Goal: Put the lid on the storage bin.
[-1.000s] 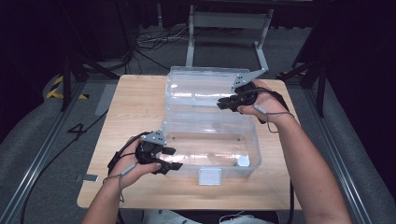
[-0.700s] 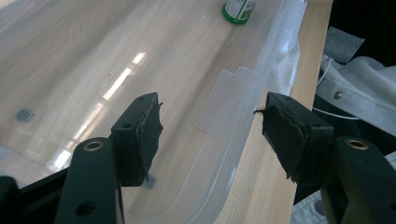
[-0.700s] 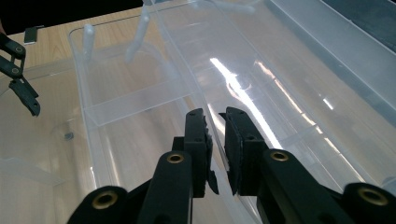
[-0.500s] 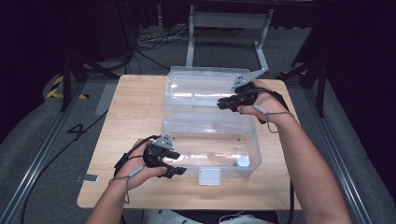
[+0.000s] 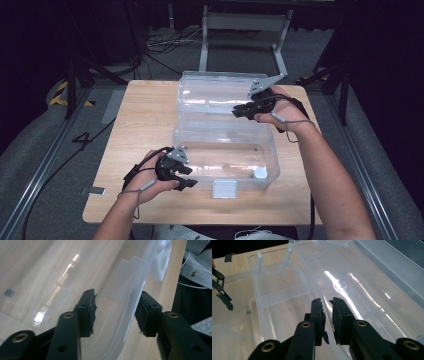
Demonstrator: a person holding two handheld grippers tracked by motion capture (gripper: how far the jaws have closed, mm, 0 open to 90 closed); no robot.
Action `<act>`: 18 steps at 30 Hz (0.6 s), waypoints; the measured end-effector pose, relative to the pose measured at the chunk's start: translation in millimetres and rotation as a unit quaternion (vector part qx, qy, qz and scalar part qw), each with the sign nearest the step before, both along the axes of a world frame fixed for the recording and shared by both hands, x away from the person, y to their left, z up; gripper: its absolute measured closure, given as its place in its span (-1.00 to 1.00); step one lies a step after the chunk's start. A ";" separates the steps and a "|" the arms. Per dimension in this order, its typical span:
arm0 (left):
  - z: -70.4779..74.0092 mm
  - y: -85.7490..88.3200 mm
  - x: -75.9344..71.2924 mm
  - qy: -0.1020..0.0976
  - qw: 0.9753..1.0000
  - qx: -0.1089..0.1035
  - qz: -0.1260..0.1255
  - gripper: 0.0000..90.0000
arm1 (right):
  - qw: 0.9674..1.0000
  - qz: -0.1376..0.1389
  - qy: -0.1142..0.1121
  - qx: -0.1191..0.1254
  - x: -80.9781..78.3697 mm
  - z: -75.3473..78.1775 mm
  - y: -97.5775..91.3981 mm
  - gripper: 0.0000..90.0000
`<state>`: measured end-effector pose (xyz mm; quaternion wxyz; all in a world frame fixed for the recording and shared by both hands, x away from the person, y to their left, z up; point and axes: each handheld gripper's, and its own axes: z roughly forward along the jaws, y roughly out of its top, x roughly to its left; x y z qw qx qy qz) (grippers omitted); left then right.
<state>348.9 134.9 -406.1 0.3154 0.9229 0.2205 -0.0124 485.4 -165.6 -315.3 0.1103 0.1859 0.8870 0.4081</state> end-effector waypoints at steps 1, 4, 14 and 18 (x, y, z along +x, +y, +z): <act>-0.1 0.1 -0.3 0.000 1.000 0.005 -0.004 0.36 | 1.000 0.000 -0.001 0.000 0.0 -0.1 0.0 0.77; -0.6 -0.7 -0.7 0.005 1.000 0.014 -0.011 0.52 | 1.000 0.000 -0.001 0.000 -0.2 -0.2 -0.1 0.77; -1.1 -3.2 -1.8 0.007 0.999 0.026 -0.019 0.65 | 1.000 0.000 0.001 0.000 -0.8 0.0 -0.5 0.77; -1.0 -4.3 -2.5 0.008 0.999 0.031 -0.015 0.65 | 1.000 0.000 0.003 0.001 -1.5 0.6 -0.7 0.80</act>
